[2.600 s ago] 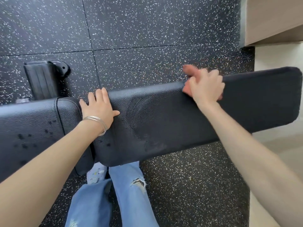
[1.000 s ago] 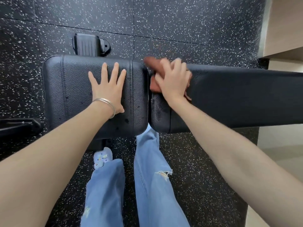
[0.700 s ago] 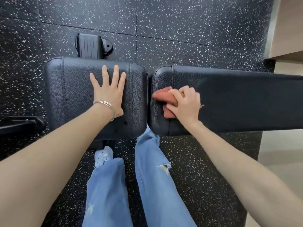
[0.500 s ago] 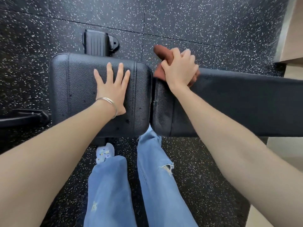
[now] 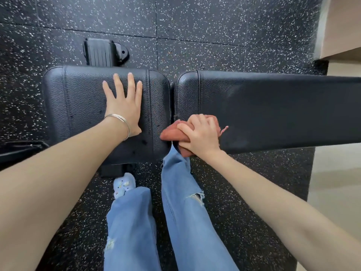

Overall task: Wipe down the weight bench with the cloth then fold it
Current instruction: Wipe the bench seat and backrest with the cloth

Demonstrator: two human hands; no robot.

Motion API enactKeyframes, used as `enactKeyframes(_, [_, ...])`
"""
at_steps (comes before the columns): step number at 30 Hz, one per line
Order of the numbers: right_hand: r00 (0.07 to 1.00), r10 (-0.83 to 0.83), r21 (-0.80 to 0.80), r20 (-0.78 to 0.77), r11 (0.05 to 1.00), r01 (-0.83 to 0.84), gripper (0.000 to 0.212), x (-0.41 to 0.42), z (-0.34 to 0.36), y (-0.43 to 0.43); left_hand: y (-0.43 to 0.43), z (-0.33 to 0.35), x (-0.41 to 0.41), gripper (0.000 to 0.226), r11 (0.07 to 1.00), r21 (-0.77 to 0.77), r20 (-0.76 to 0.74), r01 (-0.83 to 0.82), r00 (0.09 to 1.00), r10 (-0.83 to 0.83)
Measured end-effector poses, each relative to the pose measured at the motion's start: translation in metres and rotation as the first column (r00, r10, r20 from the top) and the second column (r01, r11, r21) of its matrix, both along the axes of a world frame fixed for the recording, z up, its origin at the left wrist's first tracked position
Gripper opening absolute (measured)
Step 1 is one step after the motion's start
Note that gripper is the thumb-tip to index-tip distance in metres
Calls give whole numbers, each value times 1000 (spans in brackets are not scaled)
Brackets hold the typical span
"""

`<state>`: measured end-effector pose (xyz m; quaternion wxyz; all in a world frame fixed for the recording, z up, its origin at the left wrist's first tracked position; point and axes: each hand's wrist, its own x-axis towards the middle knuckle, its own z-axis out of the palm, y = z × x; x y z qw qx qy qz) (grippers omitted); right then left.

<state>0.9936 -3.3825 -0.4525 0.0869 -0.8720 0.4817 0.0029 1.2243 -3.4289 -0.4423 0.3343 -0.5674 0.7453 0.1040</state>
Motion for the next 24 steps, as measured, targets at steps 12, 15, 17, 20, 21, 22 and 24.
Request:
enactKeyframes(12, [854,-502,-3,-137,862,507,43,19,-1,-67,-3,0,4,126,1000,26,-43,5,999,-4])
enactKeyframes(15, [823,-563,-29,-83,826,562,36,11,1,11,-2,2,6,127,999,35,-68,-4,998,6])
enactKeyframes(17, [756,-654,-11,-14,756,654,31,18,1,45,-2,8,3,128,999,49,-58,-18,998,21])
enactKeyframes(20, [681,-730,70,-66,677,733,33,40,6,64,-6,16,-5,128,994,92,-49,-54,997,59])
enactKeyframes(21, [695,-713,82,-90,690,719,33,42,8,65,-7,17,-8,125,992,100,-46,-72,996,76])
enactKeyframes(22, [730,-674,100,-107,724,683,34,40,9,64,-8,16,-10,121,990,100,-61,-98,993,104])
enactKeyframes(24, [845,-520,110,-125,839,533,35,19,10,59,-12,16,-17,111,982,93,-158,-167,971,180])
